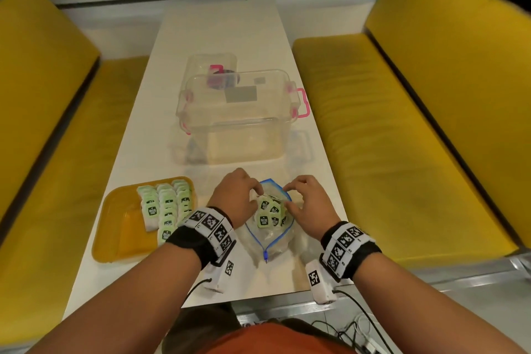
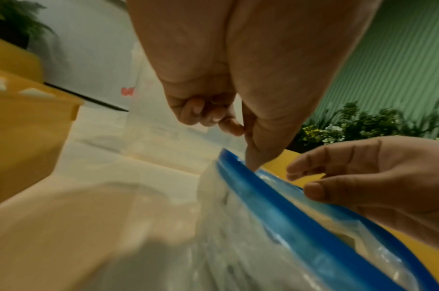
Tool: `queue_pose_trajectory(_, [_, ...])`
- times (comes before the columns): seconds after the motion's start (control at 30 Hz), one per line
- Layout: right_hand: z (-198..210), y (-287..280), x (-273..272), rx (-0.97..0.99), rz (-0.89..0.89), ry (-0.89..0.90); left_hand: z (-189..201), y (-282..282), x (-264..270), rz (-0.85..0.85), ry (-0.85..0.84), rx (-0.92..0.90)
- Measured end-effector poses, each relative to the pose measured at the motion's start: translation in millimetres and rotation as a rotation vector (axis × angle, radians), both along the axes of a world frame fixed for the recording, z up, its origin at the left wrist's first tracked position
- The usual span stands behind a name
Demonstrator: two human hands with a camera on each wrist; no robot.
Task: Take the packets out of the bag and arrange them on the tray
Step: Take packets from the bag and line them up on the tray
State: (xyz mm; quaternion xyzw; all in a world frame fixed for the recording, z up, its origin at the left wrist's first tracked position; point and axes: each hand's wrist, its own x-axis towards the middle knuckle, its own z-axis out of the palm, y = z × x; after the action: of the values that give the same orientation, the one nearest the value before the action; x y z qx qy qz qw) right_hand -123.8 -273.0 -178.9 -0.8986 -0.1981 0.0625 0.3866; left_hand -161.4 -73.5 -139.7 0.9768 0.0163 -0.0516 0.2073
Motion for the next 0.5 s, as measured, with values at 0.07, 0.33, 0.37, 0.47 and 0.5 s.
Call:
queue_pose_trajectory(0.07, [5,3,0,0.008,0.023,-0.049,6,-4,-1,-0.048,-0.020,-0.039])
queue_pose_trajectory(0.33, [5,18,-1,-0.323,0.166,0.018,3,-11,-5,-0.132,0.280,0.150])
queue_pose_trajectory(0.37, [4,20,-1,-0.334,0.164,0.014,2,-10,-6,-0.122,0.285,0.153])
queue_pose_trajectory(0.47, [6,22,-2,-0.321,0.144,0.001,5,-9,-8,-0.093,0.284,0.110])
queue_pose_trajectory(0.5, [7,22,-2,-0.300,0.135,0.003,6,-8,-9,-0.084,0.268,0.084])
